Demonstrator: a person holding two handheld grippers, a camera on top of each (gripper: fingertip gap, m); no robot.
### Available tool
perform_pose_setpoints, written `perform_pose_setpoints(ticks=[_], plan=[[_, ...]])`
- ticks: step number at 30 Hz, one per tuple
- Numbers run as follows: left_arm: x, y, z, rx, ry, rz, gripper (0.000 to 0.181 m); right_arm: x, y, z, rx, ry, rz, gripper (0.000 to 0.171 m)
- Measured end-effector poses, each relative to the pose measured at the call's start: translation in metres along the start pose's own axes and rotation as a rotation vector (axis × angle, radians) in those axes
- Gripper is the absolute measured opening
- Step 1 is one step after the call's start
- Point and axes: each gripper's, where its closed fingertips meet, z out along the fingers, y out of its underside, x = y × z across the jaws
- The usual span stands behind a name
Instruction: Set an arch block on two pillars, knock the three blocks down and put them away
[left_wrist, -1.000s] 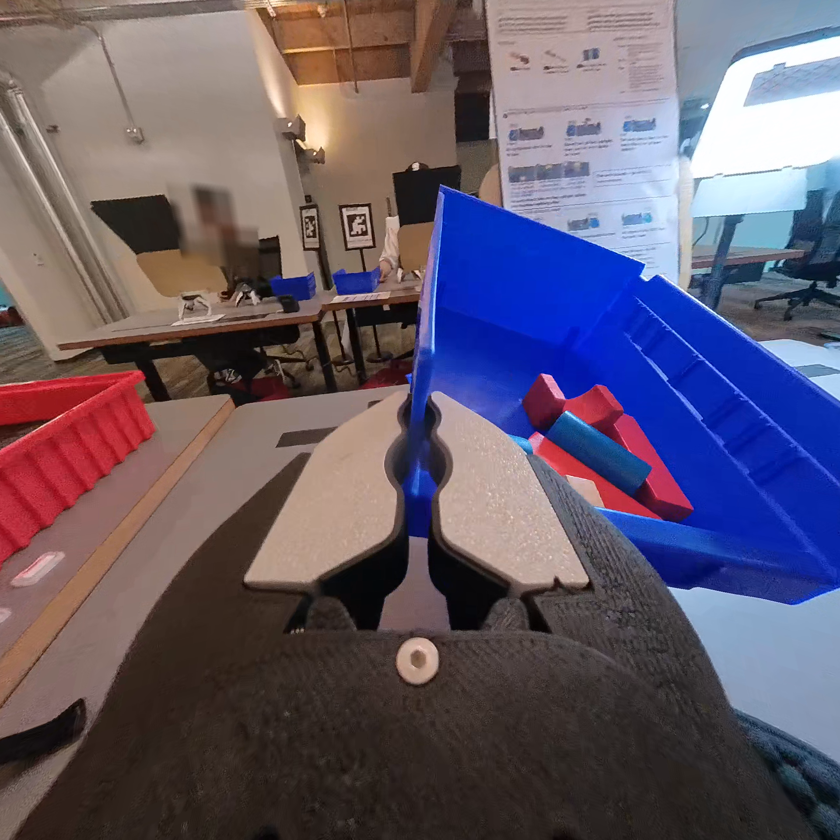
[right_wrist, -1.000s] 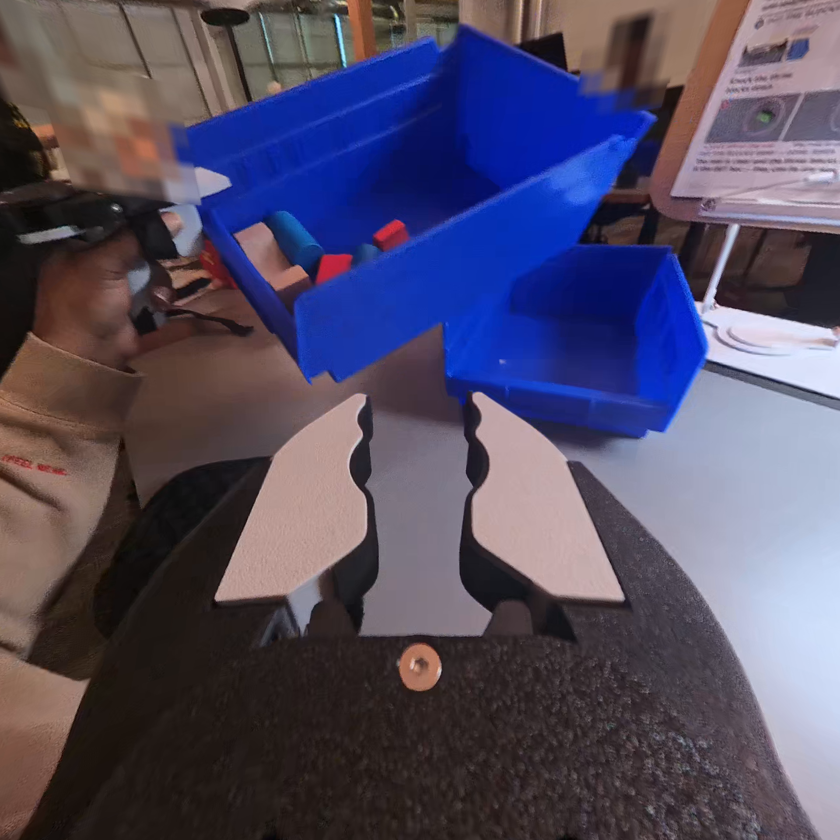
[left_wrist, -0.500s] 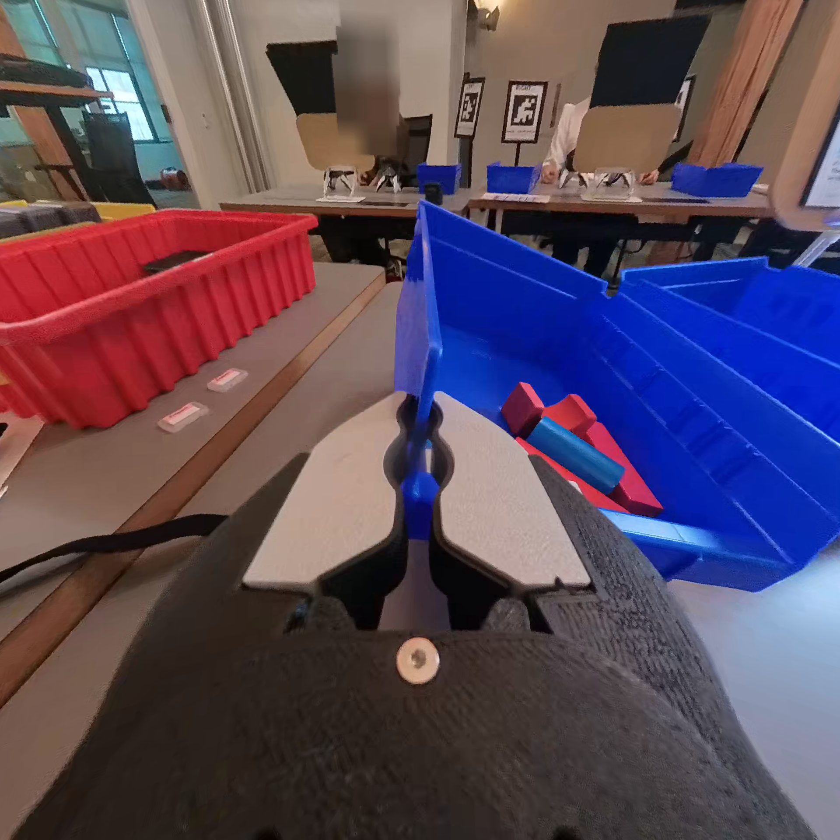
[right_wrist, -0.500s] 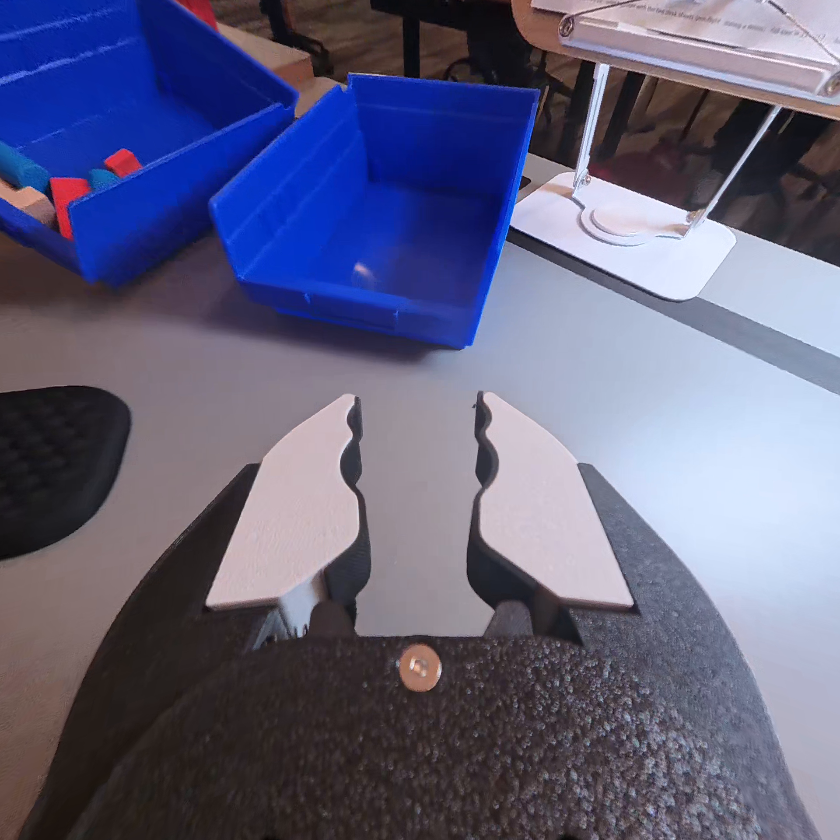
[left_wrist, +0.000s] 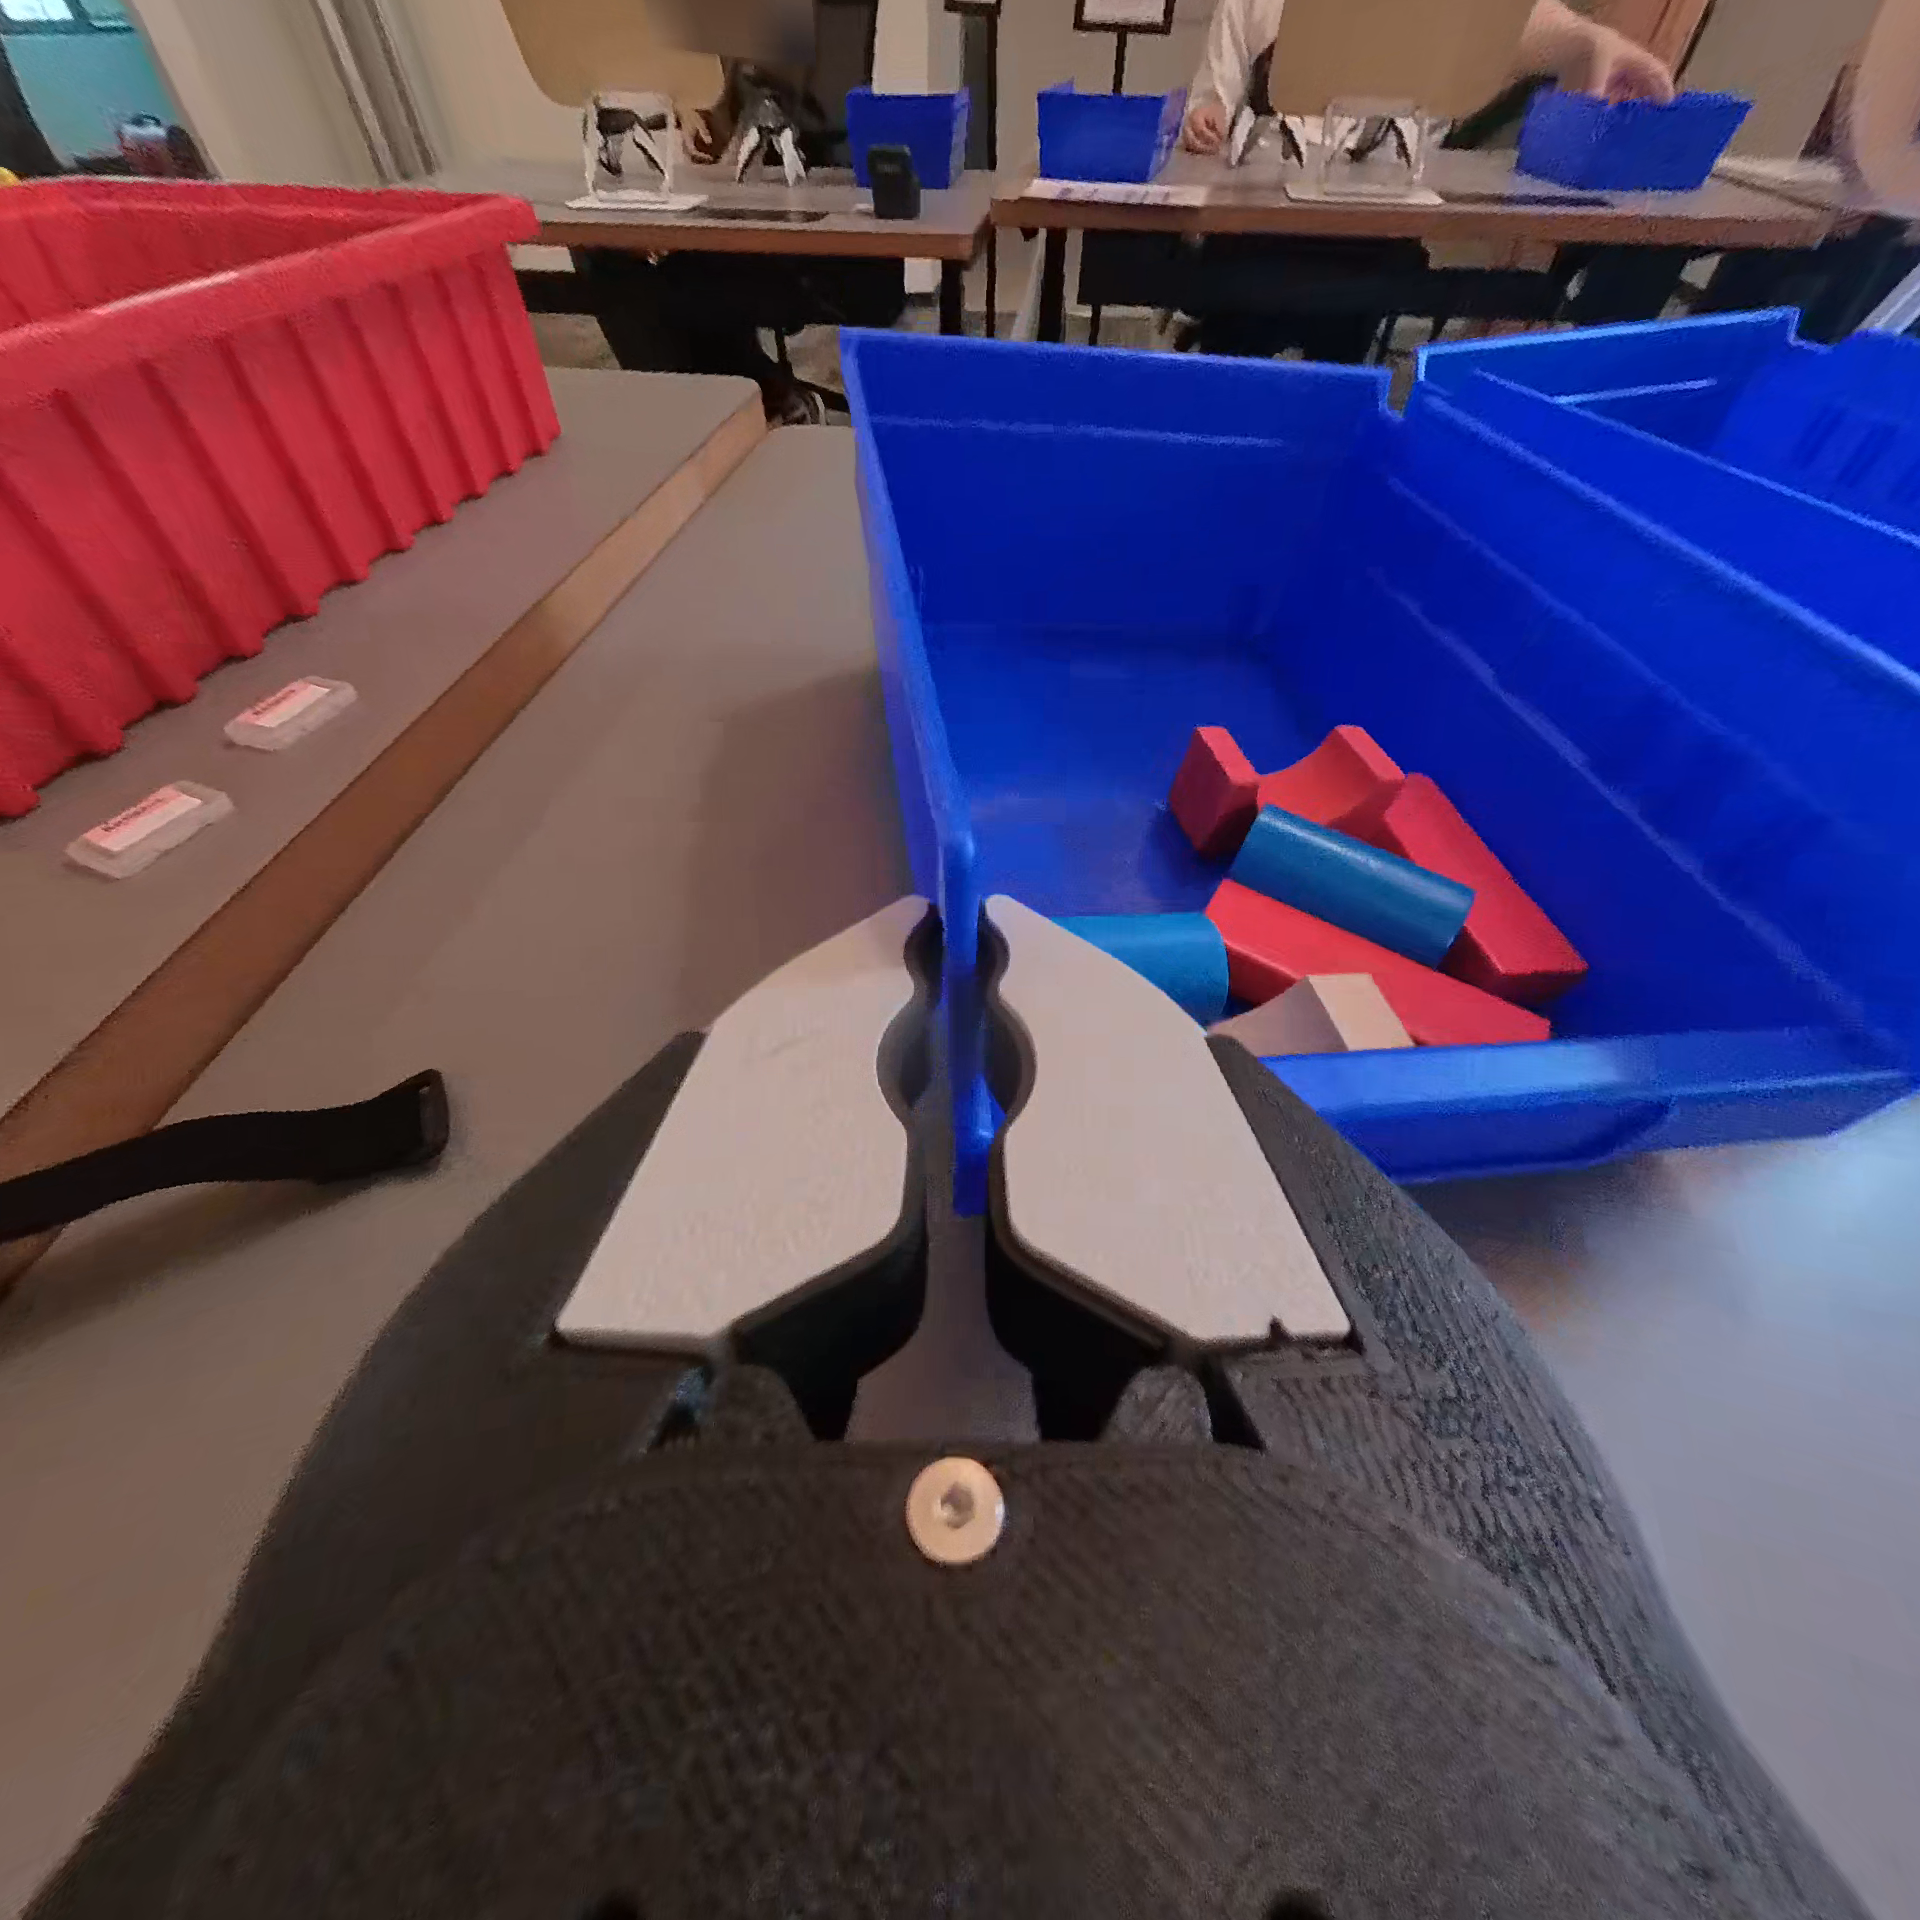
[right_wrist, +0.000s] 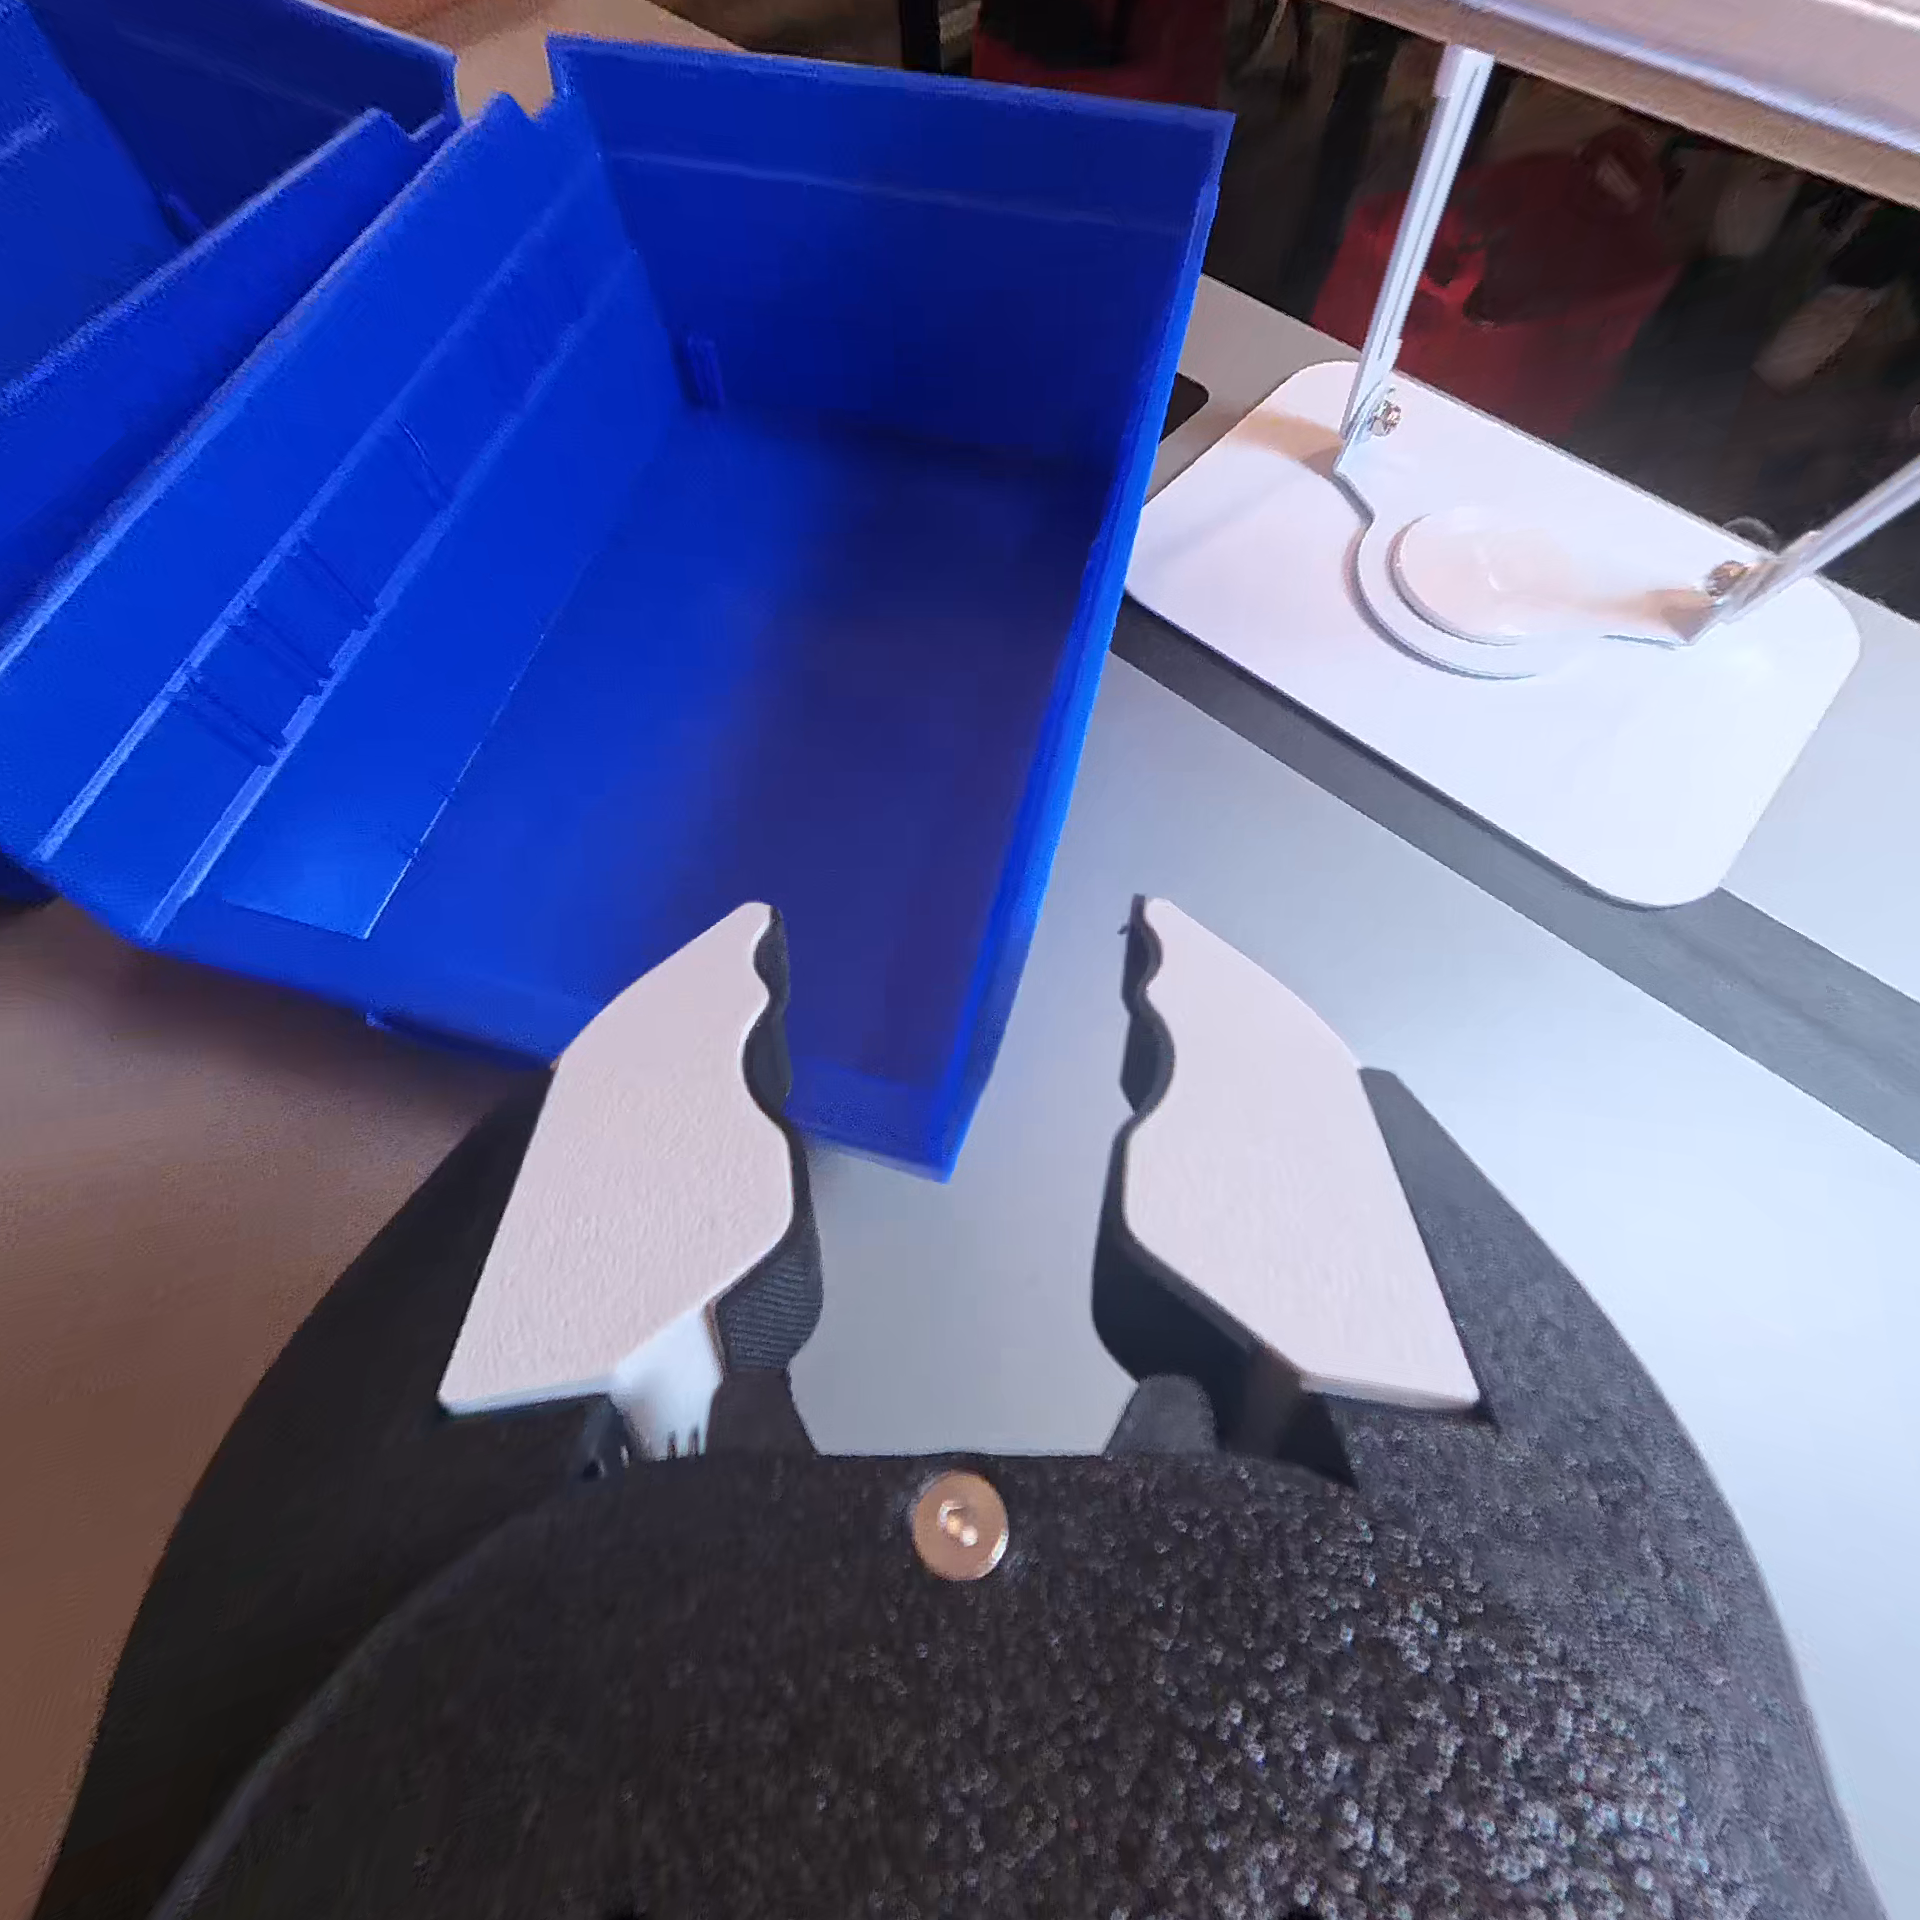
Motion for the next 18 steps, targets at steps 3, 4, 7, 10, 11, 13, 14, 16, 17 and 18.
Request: perform_pose_setpoints(ticks=[3,4,7,10,11,13,14,16,17,18], plan=[[0.012,0.012,0.006,-0.047,0.056,0.064,0.008,0.000,0.003,0.016,-0.030,-0.008,0.011,0.049],[0.018,0.011,0.007,-0.036,0.084,0.089,0.009,0.001,0.004,0.019,-0.029,0.003,0.005,0.037],[0.040,0.011,0.009,-0.025,0.166,0.184,0.013,0.013,0.006,0.021,-0.025,0.080,-0.039,0.008],[0.056,0.012,0.011,-0.010,0.218,0.270,0.018,0.020,0.011,0.014,-0.031,0.093,0.013,0.006],[0.060,0.012,0.011,-0.004,0.237,0.287,0.020,0.022,0.014,0.009,-0.027,0.089,0.038,0.005],[0.067,0.012,0.009,0.010,0.280,0.289,0.025,0.026,0.023,-0.004,-0.022,0.076,0.084,0.004],[0.070,0.008,0.008,0.031,0.298,0.260,0.035,0.028,0.029,-0.013,-0.019,0.070,0.105,0.003],[0.072,-0.007,0.002,0.104,0.349,0.157,0.049,0.035,0.041,-0.032,-0.016,0.069,0.141,0.002],[0.070,-0.016,-0.003,0.144,0.367,0.098,0.053,0.041,0.049,-0.043,-0.013,0.081,0.152,0.002],[0.067,-0.024,-0.008,0.188,0.372,0.051,0.055,0.046,0.056,-0.056,-0.009,0.099,0.159,0.002]])
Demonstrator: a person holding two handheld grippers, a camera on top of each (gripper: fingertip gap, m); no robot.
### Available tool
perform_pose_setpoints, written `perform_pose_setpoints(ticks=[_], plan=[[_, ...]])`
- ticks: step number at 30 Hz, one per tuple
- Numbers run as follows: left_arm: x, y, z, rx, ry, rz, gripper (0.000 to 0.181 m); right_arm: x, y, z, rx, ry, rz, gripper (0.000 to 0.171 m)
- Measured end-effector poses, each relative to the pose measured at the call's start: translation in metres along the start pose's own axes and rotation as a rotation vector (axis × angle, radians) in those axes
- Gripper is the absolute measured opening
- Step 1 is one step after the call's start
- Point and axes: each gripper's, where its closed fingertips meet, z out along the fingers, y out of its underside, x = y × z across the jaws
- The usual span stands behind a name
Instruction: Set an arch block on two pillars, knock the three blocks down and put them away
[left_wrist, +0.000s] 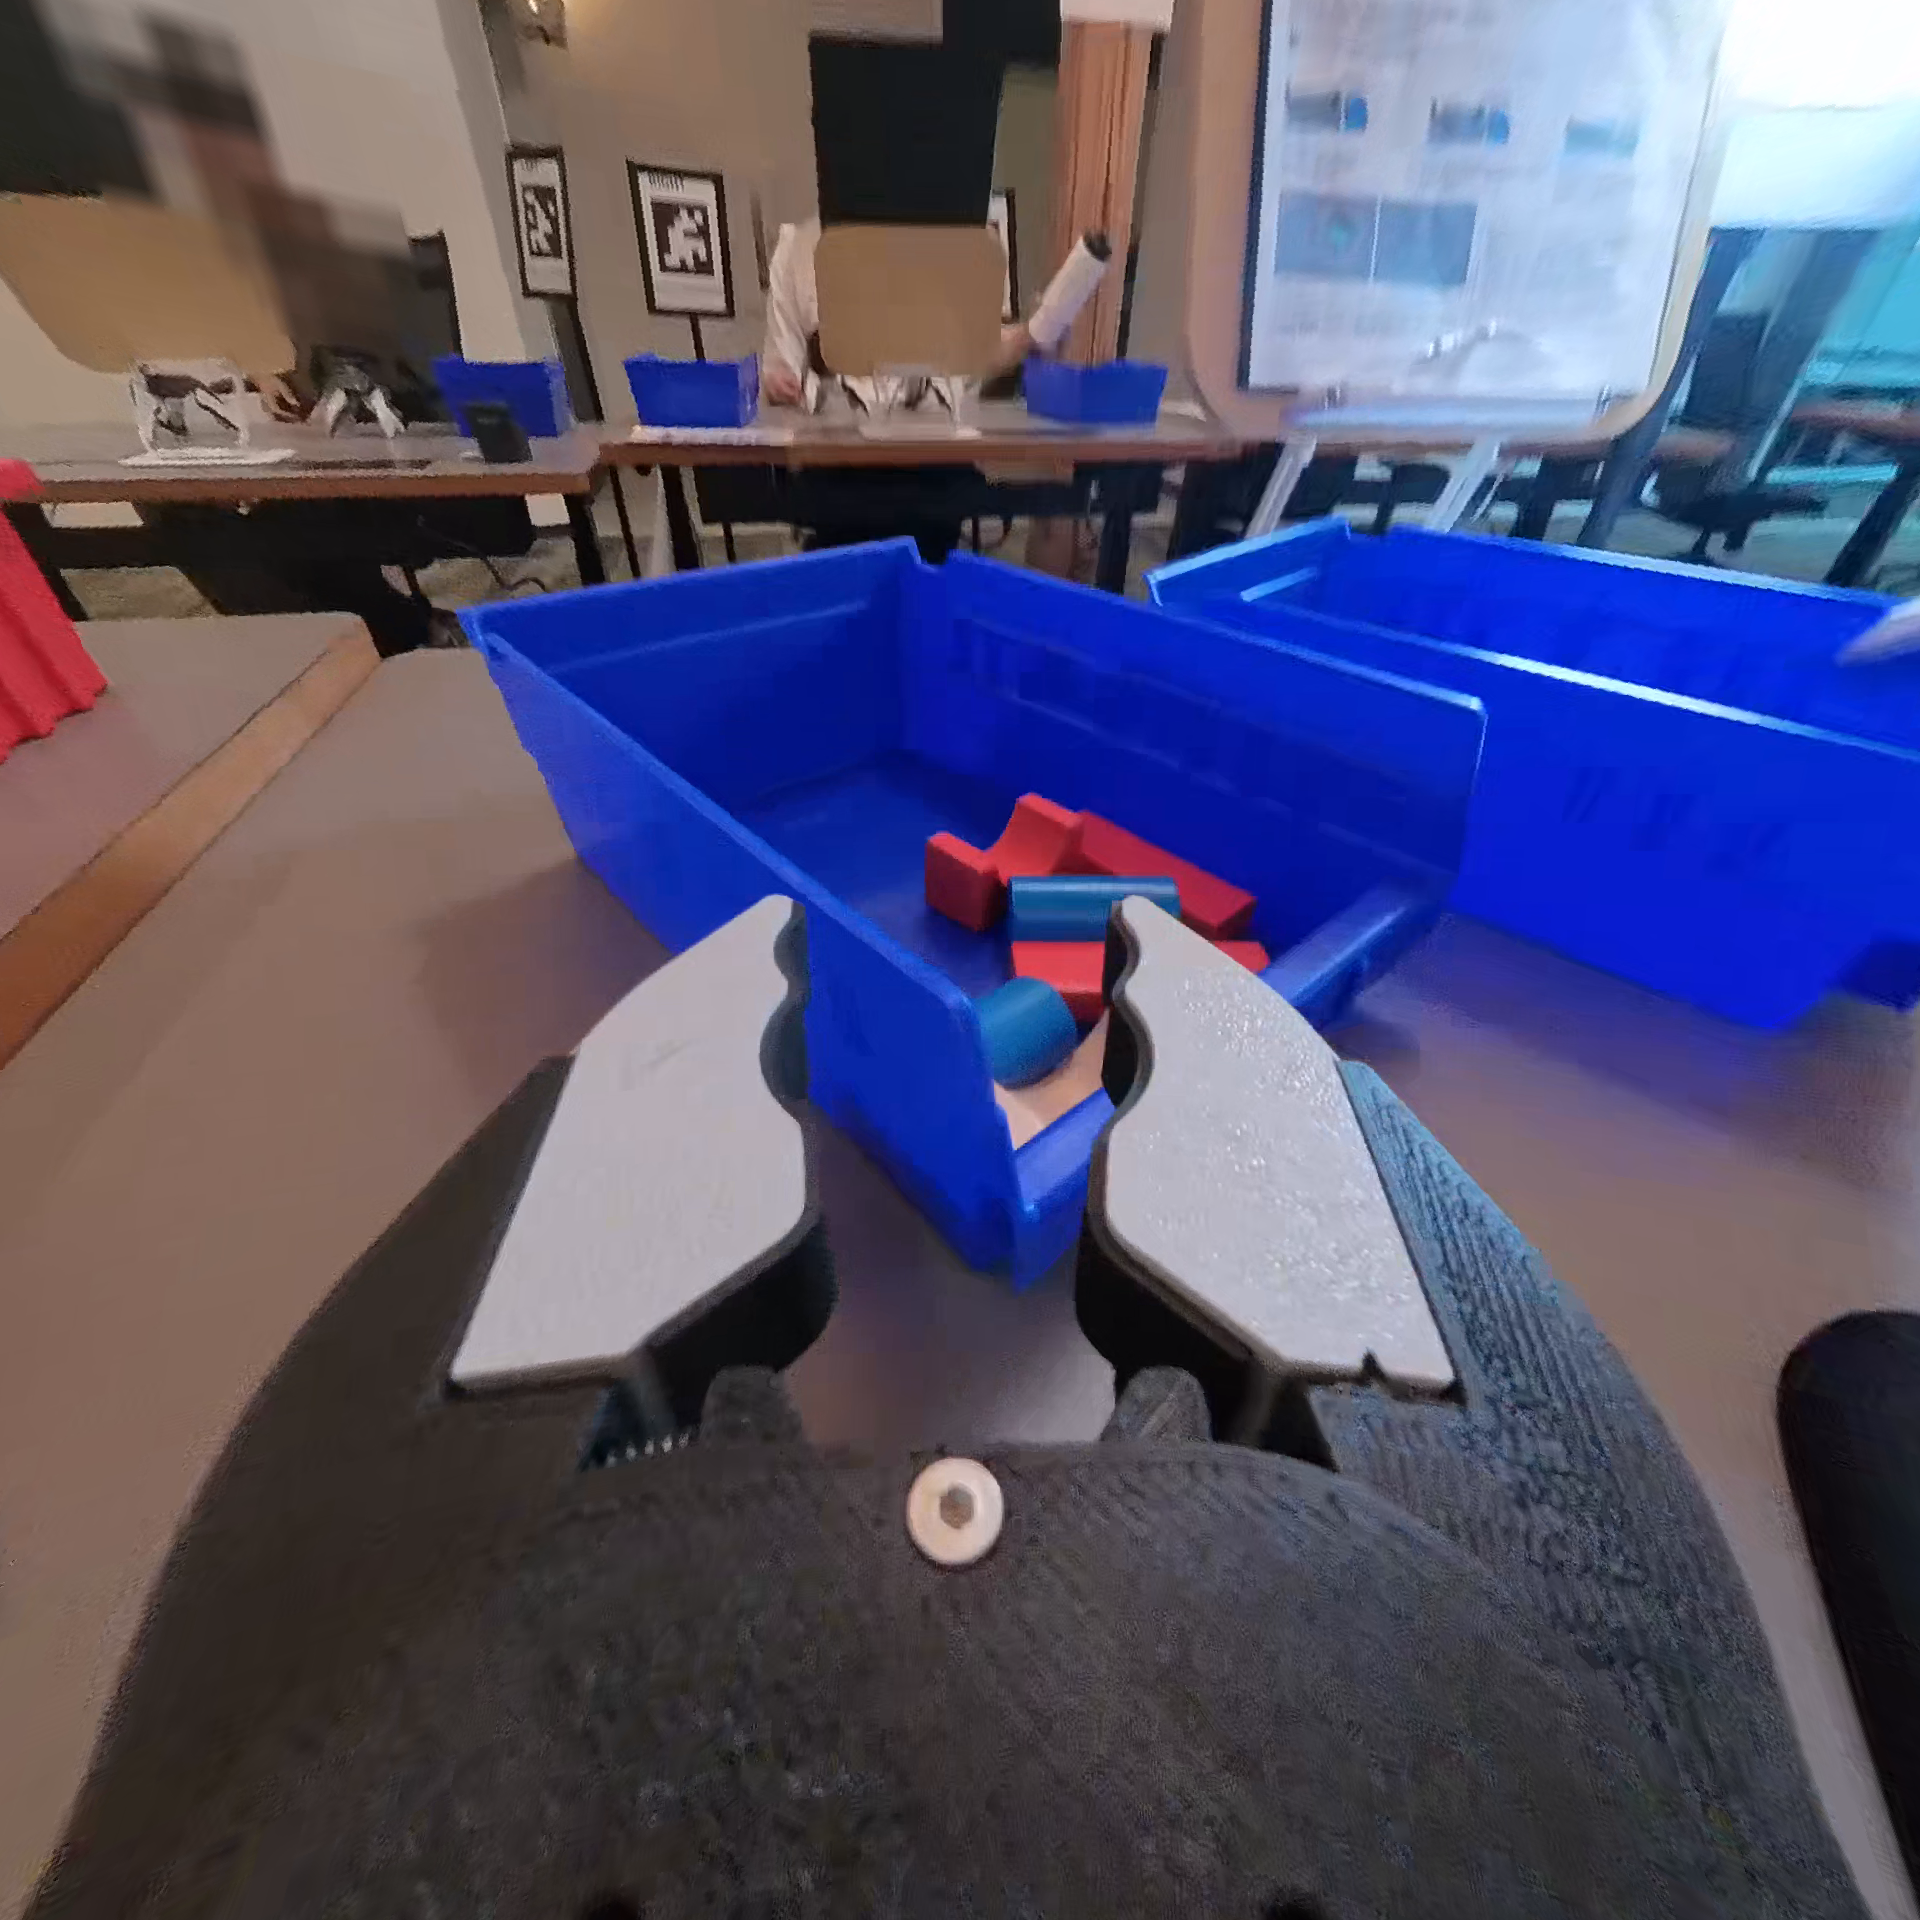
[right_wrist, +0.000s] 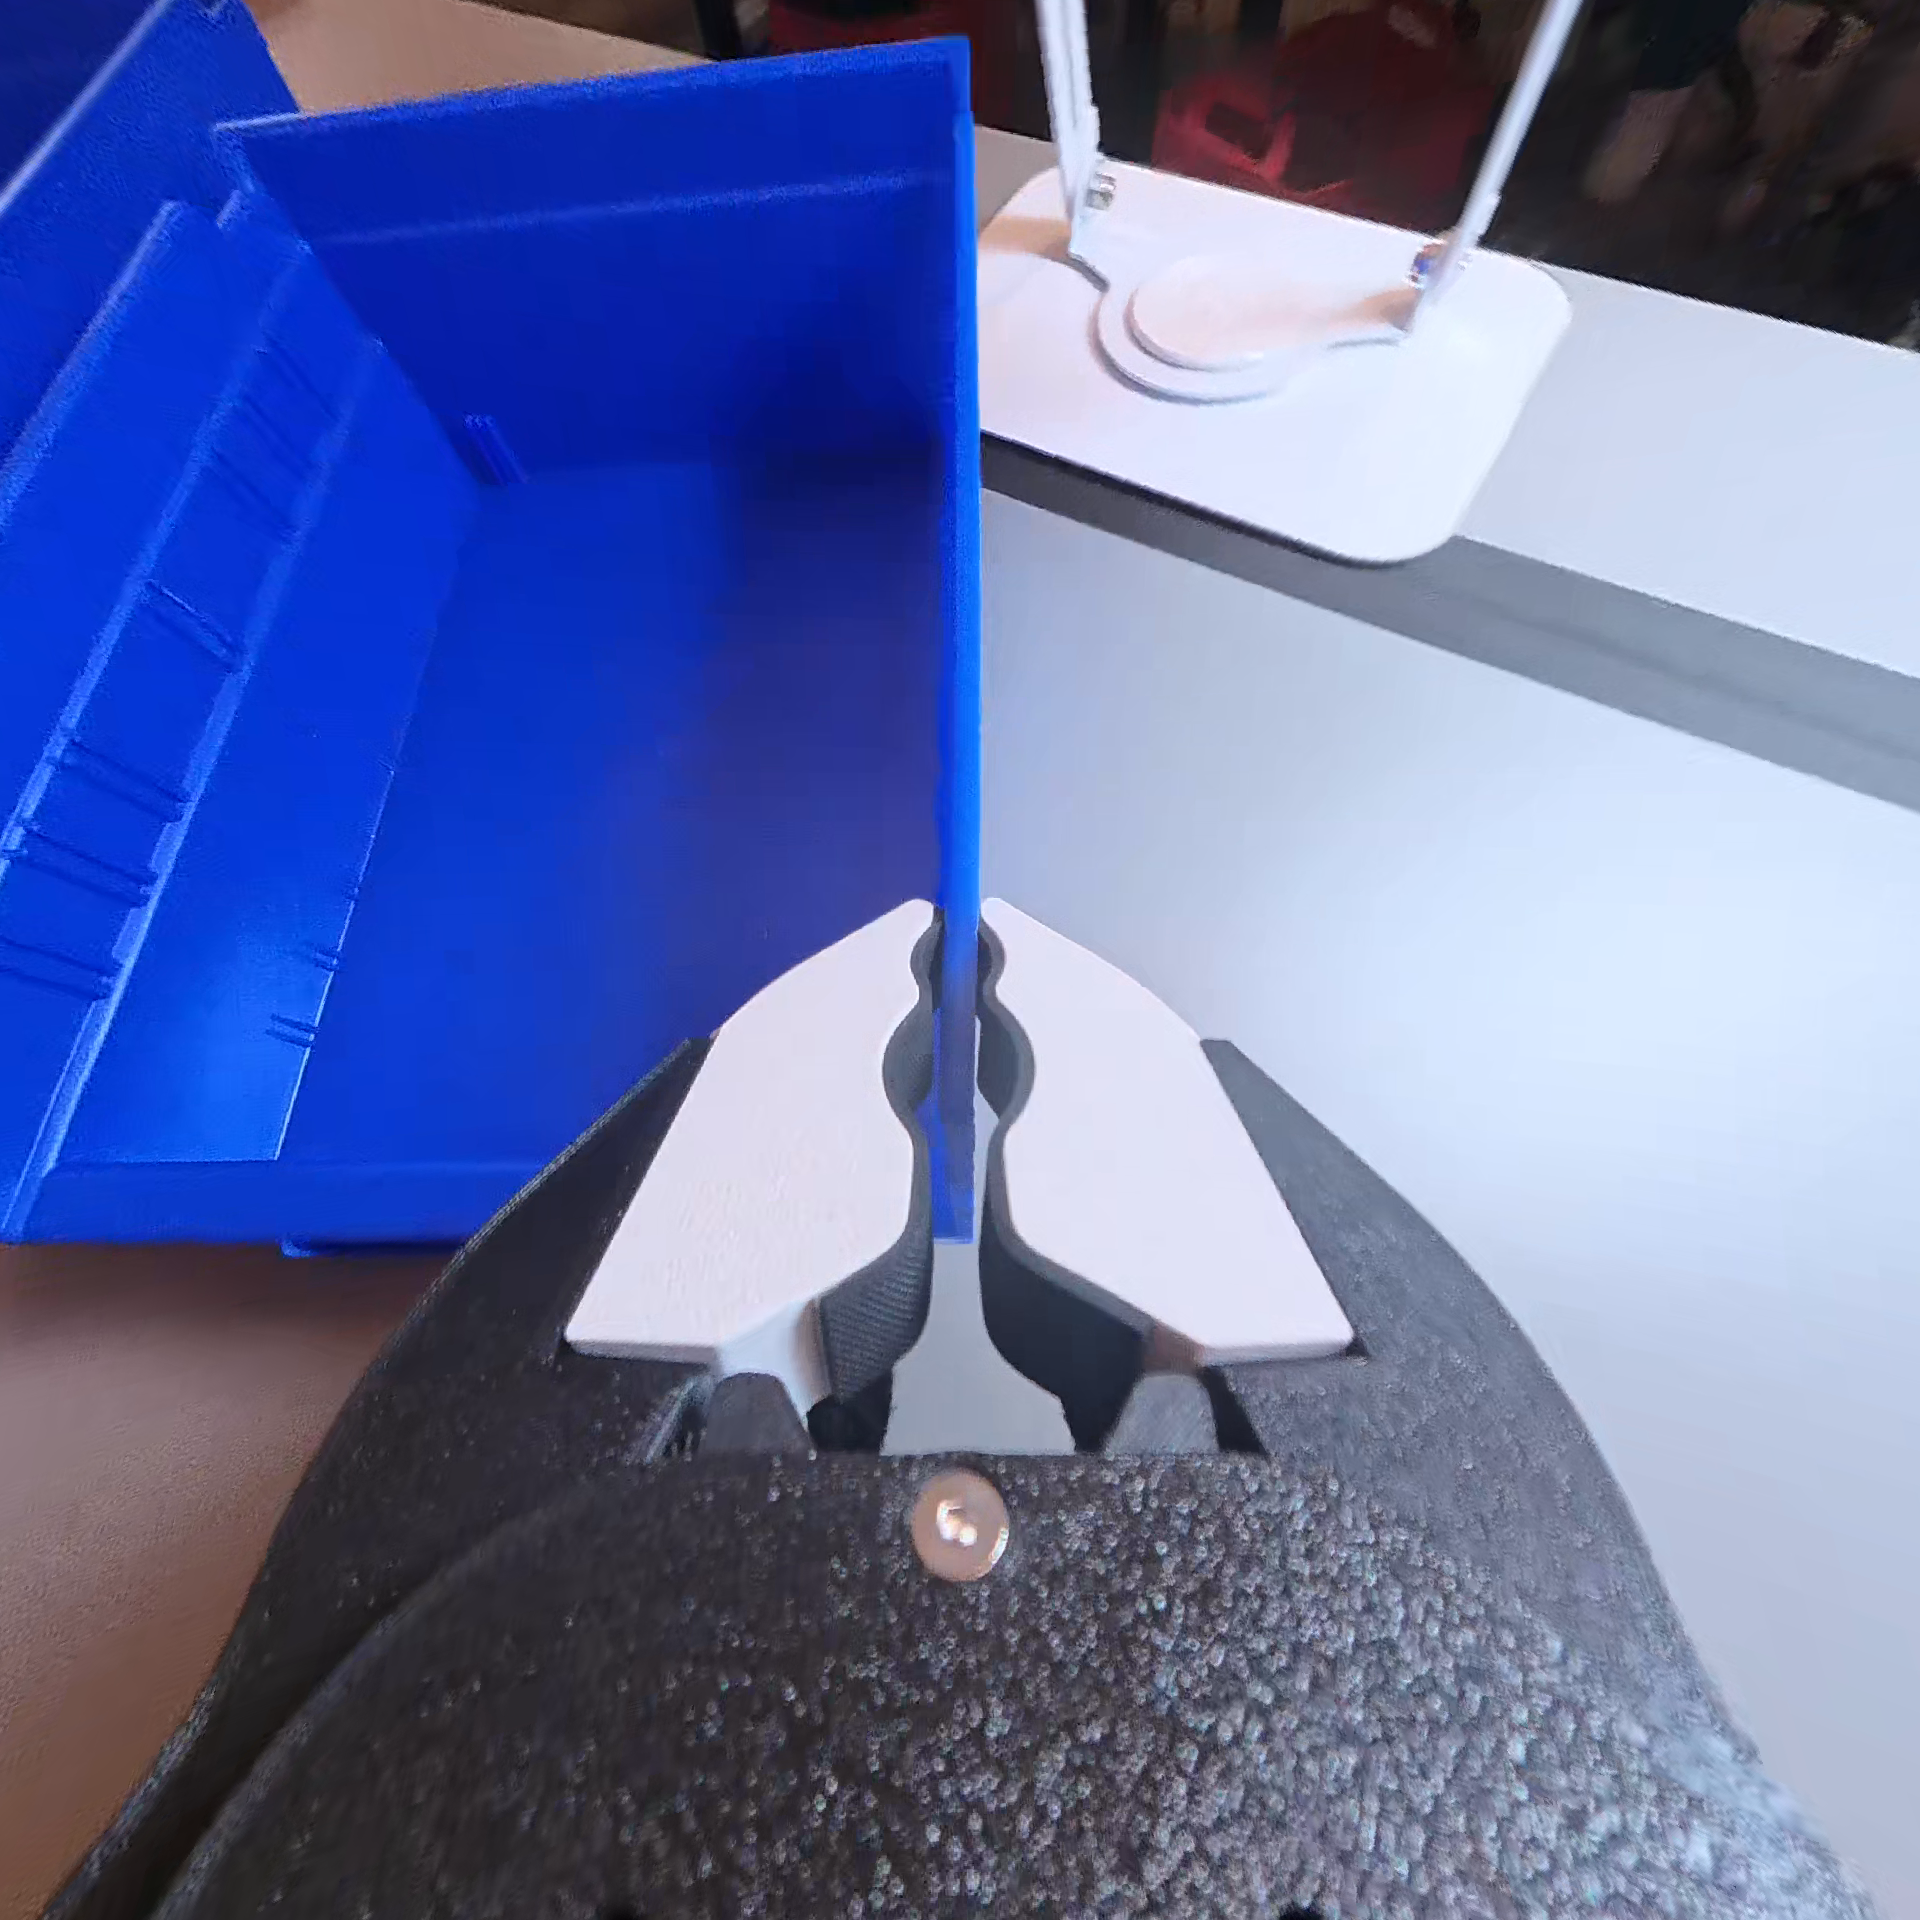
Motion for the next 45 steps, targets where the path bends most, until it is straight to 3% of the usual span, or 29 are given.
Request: perform_pose_setpoints(ticks=[5,11,16,23,28,33,40,43,45], plan=[[-0.010,-0.039,-0.021,0.178,-0.122,0.044,0.049,0.055,0.041,-0.066,0.055,0.129,0.098,0.003],[0.052,-0.057,0.001,0.178,0.040,0.088,0.042,0.145,0.084,-0.145,0.169,0.363,0.280,0.003],[0.105,-0.049,0.031,0.065,0.145,0.215,0.040,0.185,0.108,-0.186,0.302,0.557,0.368,0.002],[0.103,0.010,0.051,-0.257,0.129,0.354,0.062,0.151,0.112,-0.181,0.207,0.549,0.117,0.019],[0.080,0.040,0.053,-0.453,0.019,0.605,0.073,0.126,0.111,-0.184,0.184,0.522,0.046,0.027],[0.062,0.057,0.056,-0.599,-0.022,0.739,0.074,0.100,0.111,-0.184,0.148,0.439,-0.062,0.036],[0.073,0.066,0.058,-0.652,0.070,0.739,0.047,0.086,0.100,-0.196,0.137,0.538,-0.242,0.036],[0.065,0.073,0.049,-0.764,0.059,0.761,0.061,0.093,0.112,-0.189,0.030,0.528,-0.257,0.055],[0.061,0.076,0.043,-0.794,0.056,0.770,0.061,0.094,0.117,-0.186,0.031,0.498,-0.249,0.056]])
